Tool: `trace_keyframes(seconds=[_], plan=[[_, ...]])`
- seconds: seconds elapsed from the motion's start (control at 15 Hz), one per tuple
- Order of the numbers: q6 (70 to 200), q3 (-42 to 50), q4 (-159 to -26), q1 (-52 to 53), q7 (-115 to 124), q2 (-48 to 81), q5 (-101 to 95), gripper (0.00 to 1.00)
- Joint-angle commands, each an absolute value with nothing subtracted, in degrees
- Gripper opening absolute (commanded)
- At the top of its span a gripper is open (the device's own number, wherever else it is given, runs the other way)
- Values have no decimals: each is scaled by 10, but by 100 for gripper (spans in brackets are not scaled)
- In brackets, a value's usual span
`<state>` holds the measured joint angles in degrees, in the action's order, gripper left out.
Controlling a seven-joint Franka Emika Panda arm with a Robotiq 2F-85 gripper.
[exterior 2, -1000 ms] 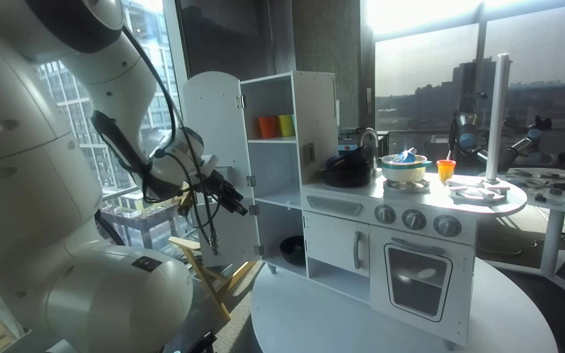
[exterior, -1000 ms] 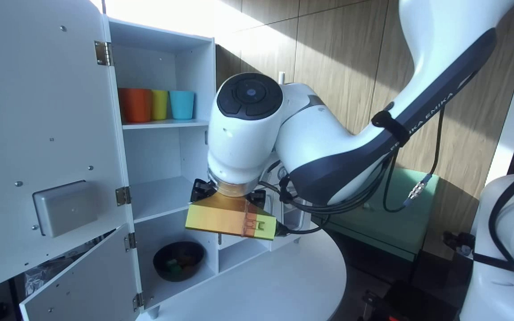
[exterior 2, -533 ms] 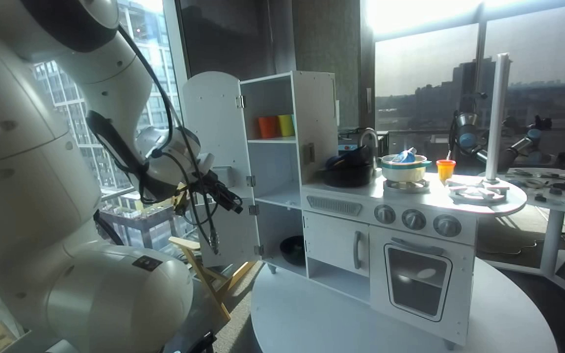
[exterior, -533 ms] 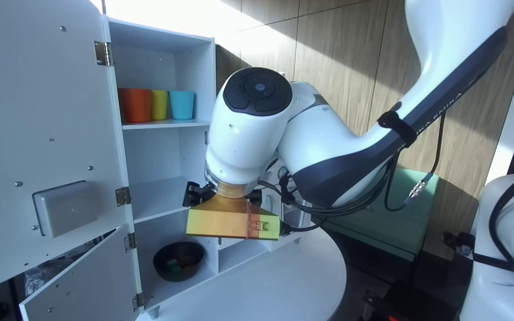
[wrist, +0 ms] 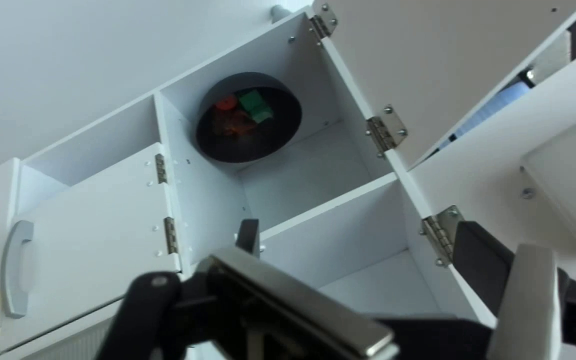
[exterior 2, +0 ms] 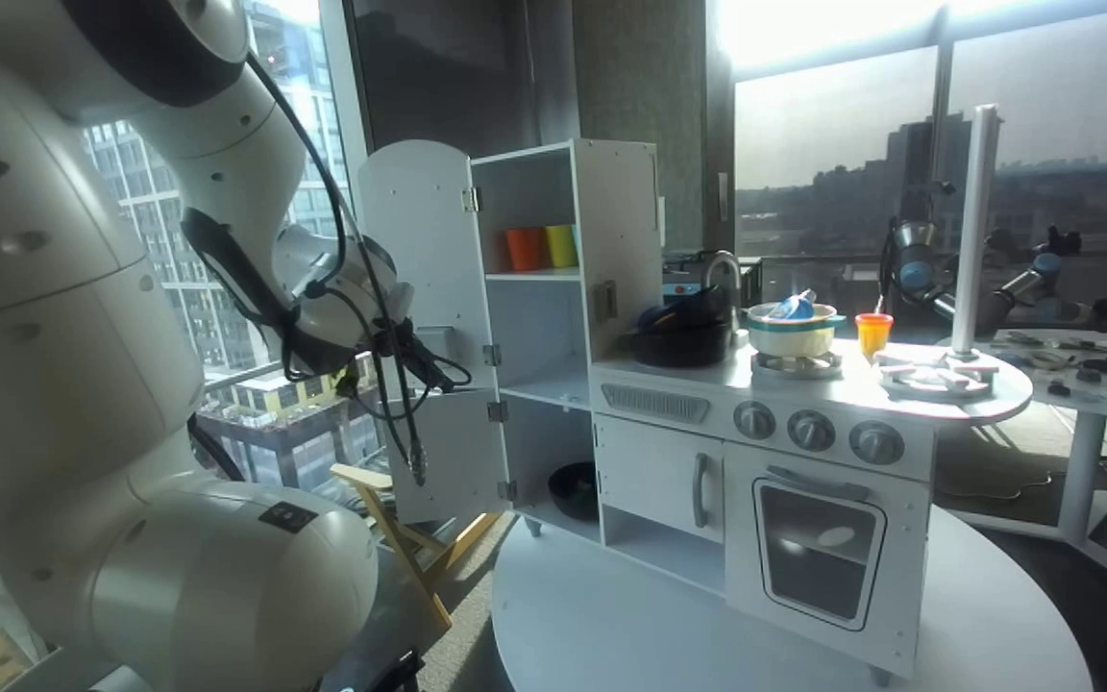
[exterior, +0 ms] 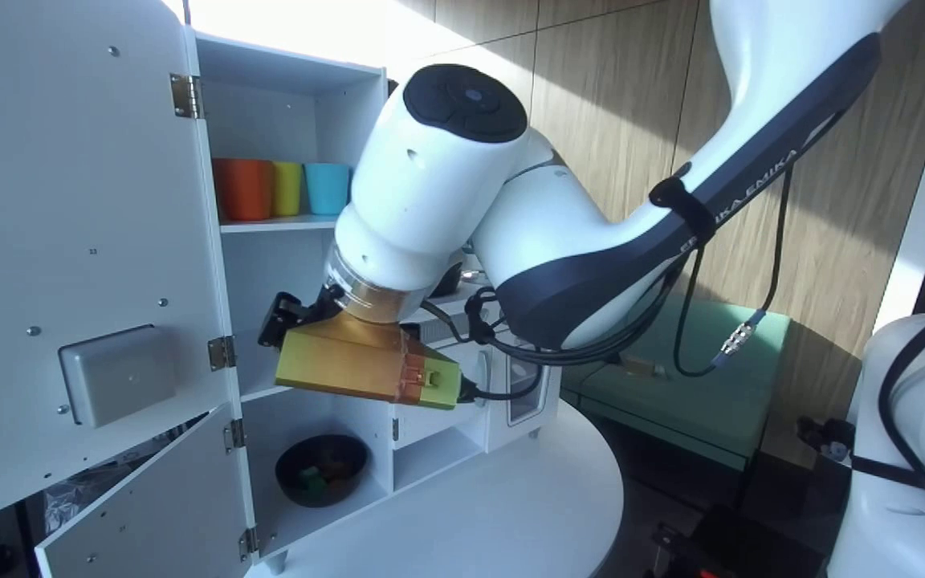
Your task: Close the doors to the compartments on the cabinet
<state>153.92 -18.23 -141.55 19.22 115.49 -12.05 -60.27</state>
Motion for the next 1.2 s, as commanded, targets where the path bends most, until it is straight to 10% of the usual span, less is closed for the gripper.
trace_keyframes(seconds=[0.0,1.13], plan=[[1612,-173,-1319,197,1076,-36,-586,100],[1598,-215,-1147,238,944,161,-487,100]])
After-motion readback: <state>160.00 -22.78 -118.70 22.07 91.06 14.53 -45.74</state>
